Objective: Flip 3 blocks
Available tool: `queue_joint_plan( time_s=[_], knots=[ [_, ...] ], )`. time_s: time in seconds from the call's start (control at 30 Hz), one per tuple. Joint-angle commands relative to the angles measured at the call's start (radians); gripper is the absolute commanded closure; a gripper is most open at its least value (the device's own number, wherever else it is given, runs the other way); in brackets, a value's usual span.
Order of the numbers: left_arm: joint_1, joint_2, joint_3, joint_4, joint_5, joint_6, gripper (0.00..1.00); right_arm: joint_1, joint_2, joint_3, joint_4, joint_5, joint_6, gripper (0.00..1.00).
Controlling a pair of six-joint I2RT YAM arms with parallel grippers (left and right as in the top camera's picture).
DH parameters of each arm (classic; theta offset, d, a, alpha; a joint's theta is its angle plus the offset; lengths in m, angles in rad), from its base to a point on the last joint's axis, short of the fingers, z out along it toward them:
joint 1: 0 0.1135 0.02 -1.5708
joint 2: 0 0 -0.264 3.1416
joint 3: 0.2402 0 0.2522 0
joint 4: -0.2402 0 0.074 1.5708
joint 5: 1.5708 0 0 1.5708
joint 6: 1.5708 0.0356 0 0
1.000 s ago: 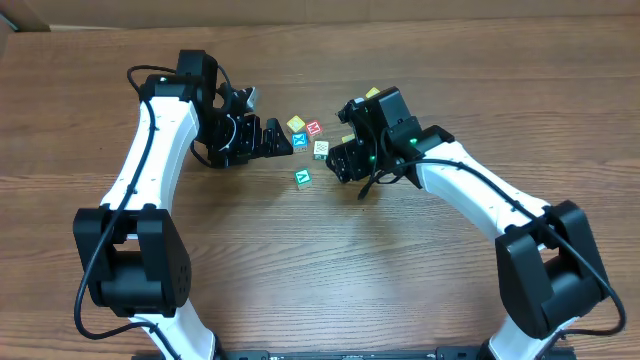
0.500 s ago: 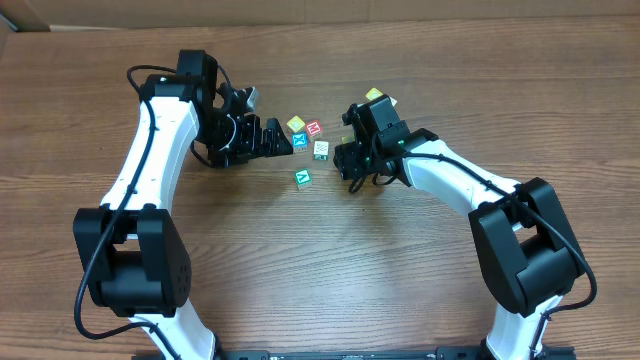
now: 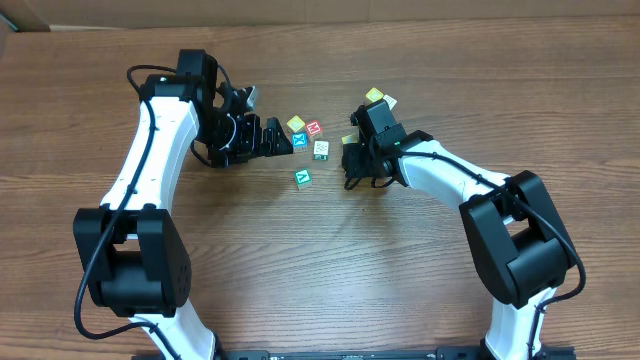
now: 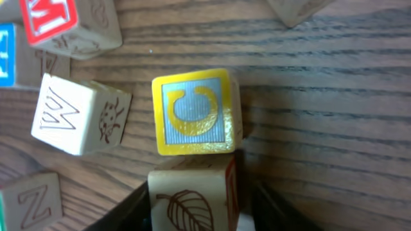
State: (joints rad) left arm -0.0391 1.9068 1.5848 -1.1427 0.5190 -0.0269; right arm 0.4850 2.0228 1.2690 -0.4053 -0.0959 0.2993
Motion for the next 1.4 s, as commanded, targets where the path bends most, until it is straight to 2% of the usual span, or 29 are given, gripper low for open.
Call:
queue_joint_plan(
  time_s=[0.0,0.1,0.23,0.4,0.5,0.57,0.63,0.77,0.93,1.2,1.37],
  knots=[
    [0.005,-0.007,0.021,0.004,-0.005,-0.011,0.0,-0.003,0.005,0.013,0.0,0.005,0.016,0.6],
    [0.005,-0.007,0.021,0.004,-0.005,-0.011,0.0,-0.003,0.005,0.013,0.0,-0.009,0.016,0.72],
    [0.005,-0.007,0.021,0.006,-0.005,-0.011,0.0,-0.003,0.005,0.016,-0.001,-0.064,0.016,0.75],
    [0.005,-0.007,0.021,0.011,-0.005,-0.015,0.0,-0.003,-0.018,0.047,-0.064,-0.074,0.016,0.86],
    [0.005,-0.007,0.021,0.01,-0.005,-0.014,0.0,-0.003,-0.071,0.061,-0.118,-0.069,0.015,0.84],
    [0.005,-0.007,0.021,0.01,-0.005,-0.015,0.0,-0.003,-0.126,0.061,-0.158,-0.069,0.007,0.78],
    [0.005,-0.007,0.021,0.01,-0.005,-0.015,0.0,-0.003,-0.182,0.061,-0.207,-0.069,-0.012,0.77],
    [0.005,-0.007,0.021,0.01,-0.005,-0.015,0.0,-0.002,-0.277,0.061,-0.348,-0.062,-0.014,0.78],
    [0.005,-0.007,0.021,0.01,-0.005,-0.027,0.0,0.042,-0.34,0.008,-0.5,-0.003,0.026,0.85],
    [0.005,-0.007,0.02,-0.009,-0.005,-0.034,0.0,0.19,-0.364,-0.286,-0.332,0.039,0.24,0.85],
    [0.005,-0.007,0.02,-0.009,-0.005,-0.034,0.0,0.219,-0.363,-0.349,-0.276,0.043,0.378,0.85]
  ],
)
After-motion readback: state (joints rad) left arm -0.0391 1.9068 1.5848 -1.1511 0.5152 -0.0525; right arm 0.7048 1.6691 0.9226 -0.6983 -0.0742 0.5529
